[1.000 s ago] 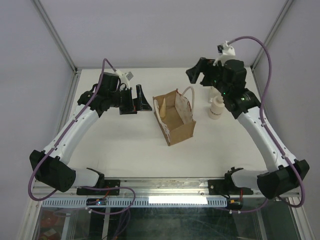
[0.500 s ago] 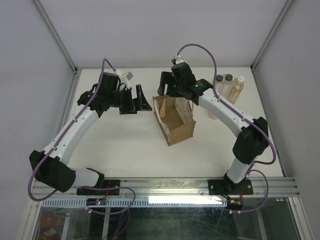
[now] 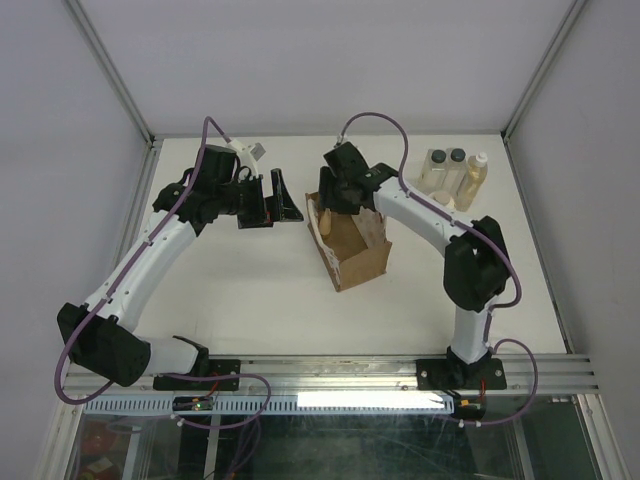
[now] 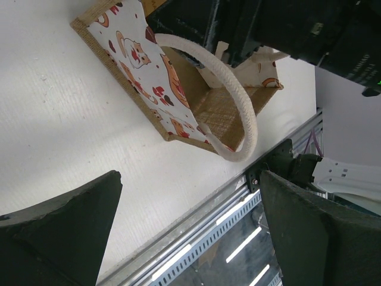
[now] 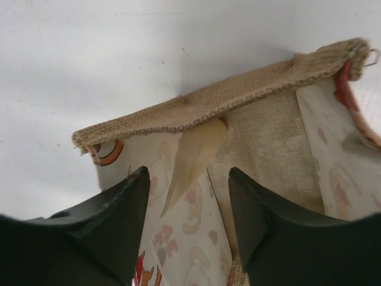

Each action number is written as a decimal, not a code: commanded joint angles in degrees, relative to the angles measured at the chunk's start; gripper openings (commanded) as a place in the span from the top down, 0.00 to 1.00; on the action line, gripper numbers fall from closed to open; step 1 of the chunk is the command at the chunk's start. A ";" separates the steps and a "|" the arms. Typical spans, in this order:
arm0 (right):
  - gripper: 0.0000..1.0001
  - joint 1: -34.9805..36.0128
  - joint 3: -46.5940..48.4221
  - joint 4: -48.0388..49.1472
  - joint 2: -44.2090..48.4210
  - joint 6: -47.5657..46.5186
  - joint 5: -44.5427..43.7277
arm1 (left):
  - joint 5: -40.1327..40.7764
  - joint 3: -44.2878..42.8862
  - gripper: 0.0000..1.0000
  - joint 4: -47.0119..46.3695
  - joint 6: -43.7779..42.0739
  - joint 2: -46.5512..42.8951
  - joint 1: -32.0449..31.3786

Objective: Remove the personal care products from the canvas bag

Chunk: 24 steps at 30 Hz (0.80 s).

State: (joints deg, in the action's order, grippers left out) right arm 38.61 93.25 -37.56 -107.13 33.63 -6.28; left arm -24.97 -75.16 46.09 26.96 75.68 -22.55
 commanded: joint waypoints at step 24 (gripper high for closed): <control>1.00 0.48 3.78 -1.09 7.87 -11.04 -4.07 | 0.54 -1.03 0.01 -0.66 -1.34 -1.00 -0.33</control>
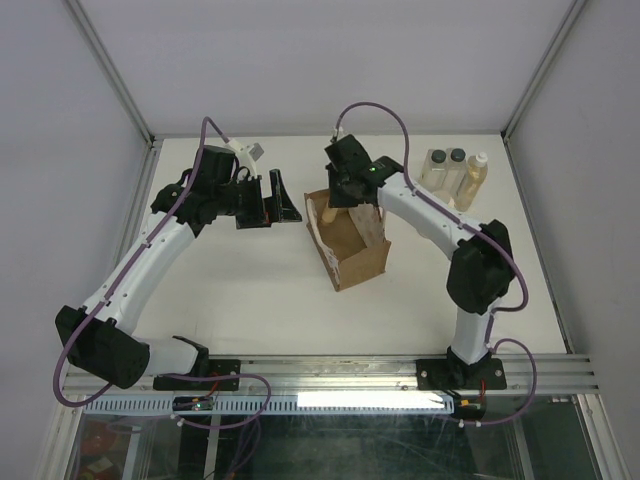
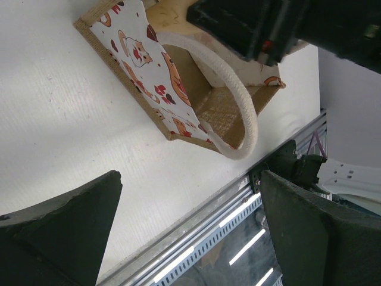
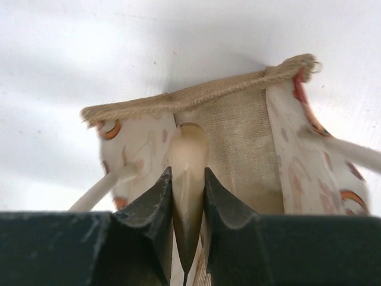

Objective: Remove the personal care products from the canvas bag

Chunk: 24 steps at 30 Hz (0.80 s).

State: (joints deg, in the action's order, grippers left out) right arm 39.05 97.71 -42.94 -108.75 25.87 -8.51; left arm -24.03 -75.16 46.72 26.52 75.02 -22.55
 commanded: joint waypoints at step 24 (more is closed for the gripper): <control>1.00 -3.50 -17.77 30.66 39.84 -29.52 -33.31 | -1.28 -0.83 0.01 -1.91 -0.95 0.51 -0.33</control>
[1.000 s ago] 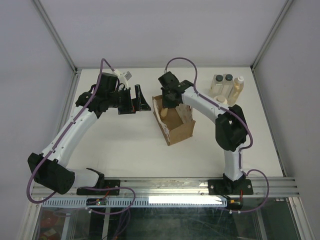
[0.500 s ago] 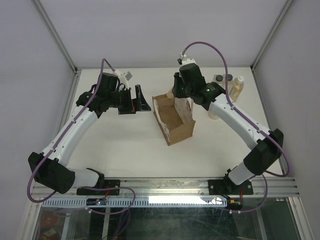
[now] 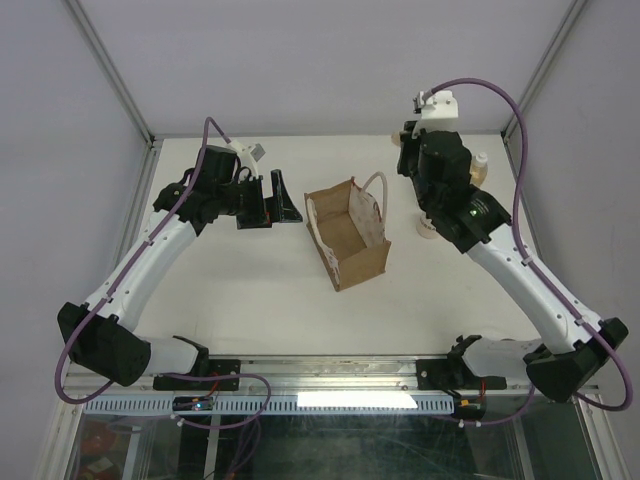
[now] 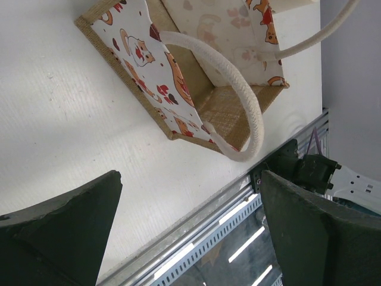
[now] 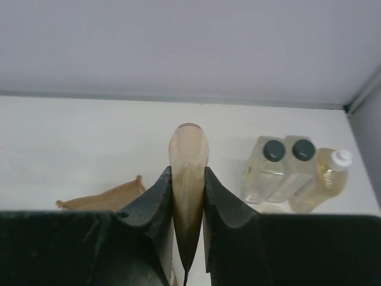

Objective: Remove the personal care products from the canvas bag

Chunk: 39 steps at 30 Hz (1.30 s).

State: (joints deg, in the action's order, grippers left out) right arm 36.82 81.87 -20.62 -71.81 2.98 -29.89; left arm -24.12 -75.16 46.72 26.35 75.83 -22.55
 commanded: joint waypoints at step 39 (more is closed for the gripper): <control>1.00 -39.89 -23.37 -1.66 -7.52 6.61 20.42 | 0.75 -0.25 0.01 -2.10 -0.32 -1.66 -0.31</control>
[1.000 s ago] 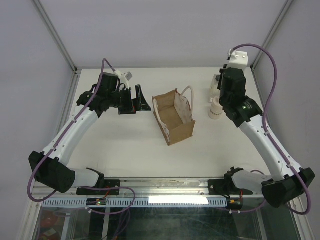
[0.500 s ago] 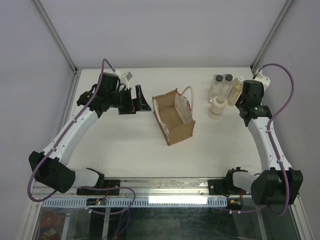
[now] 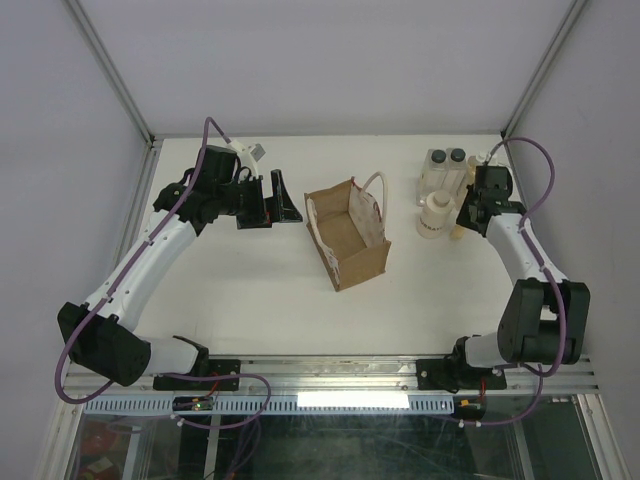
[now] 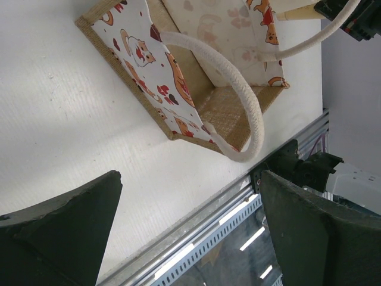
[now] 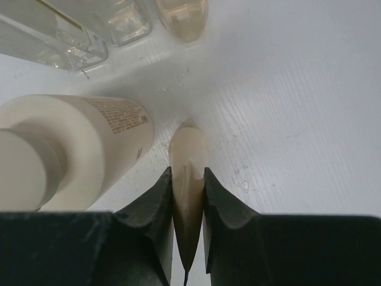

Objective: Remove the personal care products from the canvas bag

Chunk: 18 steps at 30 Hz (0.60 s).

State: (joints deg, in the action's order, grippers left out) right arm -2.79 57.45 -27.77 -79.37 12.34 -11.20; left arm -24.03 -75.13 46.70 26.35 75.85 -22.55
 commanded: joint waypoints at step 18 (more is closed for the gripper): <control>0.47 -0.16 4.25 0.58 -4.59 -5.48 6.10 | 11.06 -3.75 0.01 -0.27 1.19 -2.22 -0.28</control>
State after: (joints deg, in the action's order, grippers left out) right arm -2.79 57.74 -26.44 -83.70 8.36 -7.20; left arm -18.92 -75.59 47.20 26.61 75.83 -22.55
